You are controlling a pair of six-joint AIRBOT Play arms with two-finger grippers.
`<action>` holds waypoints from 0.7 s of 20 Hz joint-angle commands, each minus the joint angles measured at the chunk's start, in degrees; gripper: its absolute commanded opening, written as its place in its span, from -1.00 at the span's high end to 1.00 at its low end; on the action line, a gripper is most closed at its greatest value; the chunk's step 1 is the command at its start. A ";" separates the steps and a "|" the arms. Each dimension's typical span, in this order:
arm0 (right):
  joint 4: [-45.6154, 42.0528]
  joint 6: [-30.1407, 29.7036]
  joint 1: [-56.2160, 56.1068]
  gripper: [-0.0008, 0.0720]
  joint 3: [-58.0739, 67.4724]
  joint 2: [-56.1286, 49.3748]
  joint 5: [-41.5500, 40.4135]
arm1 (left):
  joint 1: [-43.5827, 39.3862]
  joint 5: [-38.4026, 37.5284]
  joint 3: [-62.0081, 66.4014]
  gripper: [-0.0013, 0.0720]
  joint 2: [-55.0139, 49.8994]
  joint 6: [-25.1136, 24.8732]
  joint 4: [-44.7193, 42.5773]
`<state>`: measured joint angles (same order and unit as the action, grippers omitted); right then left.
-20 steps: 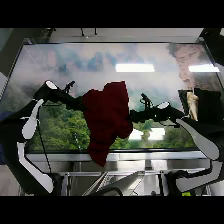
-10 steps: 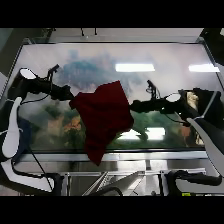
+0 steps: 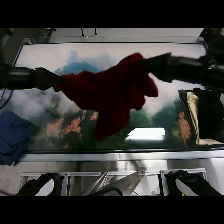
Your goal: Fold the shirts.
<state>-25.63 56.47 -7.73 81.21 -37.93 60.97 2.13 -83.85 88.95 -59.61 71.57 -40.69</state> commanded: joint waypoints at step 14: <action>-17.31 2.36 -0.13 0.92 15.98 -34.47 14.95 | -11.50 -7.06 2.86 0.93 -13.84 4.74 -13.88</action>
<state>-41.87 58.46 -7.81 97.76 -61.19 73.28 -7.94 -89.86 98.02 -65.89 77.56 -53.82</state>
